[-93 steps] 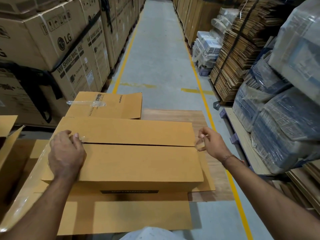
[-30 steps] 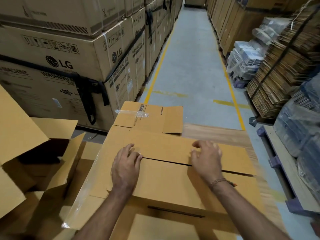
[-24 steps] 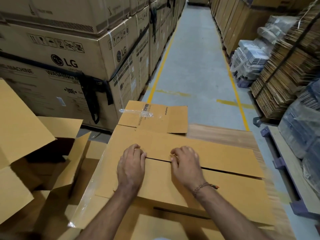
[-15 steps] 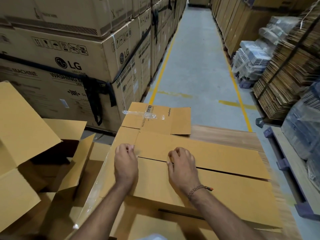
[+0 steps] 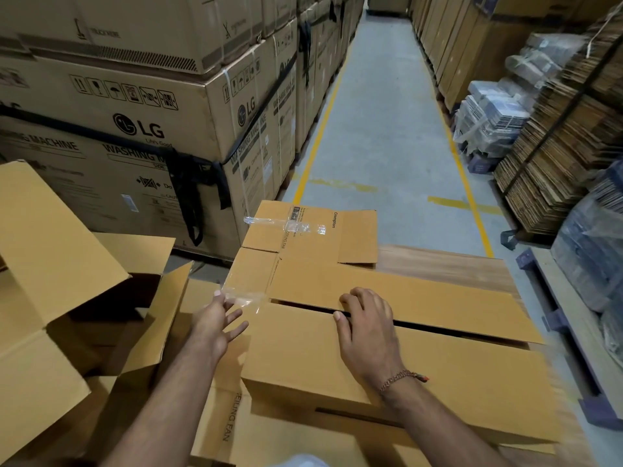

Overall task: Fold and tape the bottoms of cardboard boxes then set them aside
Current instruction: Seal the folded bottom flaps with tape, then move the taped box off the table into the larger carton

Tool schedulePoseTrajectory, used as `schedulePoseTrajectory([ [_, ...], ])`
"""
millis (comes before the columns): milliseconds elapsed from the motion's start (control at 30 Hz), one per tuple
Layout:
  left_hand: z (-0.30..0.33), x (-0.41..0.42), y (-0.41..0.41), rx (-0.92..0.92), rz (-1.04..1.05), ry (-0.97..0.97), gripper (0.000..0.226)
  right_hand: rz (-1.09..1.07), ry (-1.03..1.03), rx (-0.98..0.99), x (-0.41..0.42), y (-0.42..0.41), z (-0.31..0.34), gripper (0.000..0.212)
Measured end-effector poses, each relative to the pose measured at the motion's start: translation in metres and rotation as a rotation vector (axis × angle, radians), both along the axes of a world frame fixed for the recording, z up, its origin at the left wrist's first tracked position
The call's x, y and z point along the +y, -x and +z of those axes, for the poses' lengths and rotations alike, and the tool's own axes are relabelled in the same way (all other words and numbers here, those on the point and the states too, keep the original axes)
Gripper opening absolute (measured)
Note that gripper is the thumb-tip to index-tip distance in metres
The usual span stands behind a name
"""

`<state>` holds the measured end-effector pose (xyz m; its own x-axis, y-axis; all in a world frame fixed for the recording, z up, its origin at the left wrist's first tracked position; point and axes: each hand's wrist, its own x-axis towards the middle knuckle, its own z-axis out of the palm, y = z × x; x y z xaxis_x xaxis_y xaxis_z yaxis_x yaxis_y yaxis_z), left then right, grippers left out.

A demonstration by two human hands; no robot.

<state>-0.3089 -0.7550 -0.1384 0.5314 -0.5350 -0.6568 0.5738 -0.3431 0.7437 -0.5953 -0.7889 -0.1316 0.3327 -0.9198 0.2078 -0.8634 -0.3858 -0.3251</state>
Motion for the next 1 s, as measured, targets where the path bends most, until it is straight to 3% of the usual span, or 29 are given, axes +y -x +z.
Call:
schedulePoseTrajectory([
  [233, 0.019, -0.002, 0.013, 0.002, 0.097, -0.011, 0.054, 0.052, 0.084, 0.012, 0.008, 0.011, 0.014, 0.038],
  [300, 0.029, -0.004, 0.017, -0.170, 0.146, -0.055, 0.047, 0.076, 0.102, 0.025, 0.010, 0.014, 0.019, 0.043],
  [367, 0.039, -0.005, 0.022, -0.544, 0.121, -0.140, 0.029, 0.106, 0.094, 0.042, 0.013, 0.017, 0.024, 0.051],
  [467, 0.055, 0.002, 0.032, -1.111, -0.109, 0.023, 0.031, 0.152, 0.014, 0.104, 0.018, 0.020, 0.033, 0.069],
  [567, 0.067, 0.008, 0.044, -1.275, -0.698, 0.158, 0.062, 0.166, -0.083, 0.205, 0.022, 0.024, 0.042, 0.092],
  [633, 0.070, 0.015, 0.055, -1.371, -1.097, 0.087, 0.095, 0.149, -0.102, 0.256, 0.025, 0.032, 0.049, 0.104],
  [700, 0.068, 0.022, 0.064, -1.474, -1.357, -0.003, 0.125, 0.109, -0.129, 0.324, 0.028, 0.046, 0.057, 0.114],
  [800, 0.058, 0.031, 0.072, -1.619, -1.484, -0.058, 0.146, 0.031, -0.200, 0.453, 0.036, 0.075, 0.063, 0.121],
  [1000, 0.052, 0.044, 0.079, -1.725, -1.301, 0.068, 0.136, -0.027, -0.053, 0.470, 0.057, 0.107, 0.062, 0.117],
])
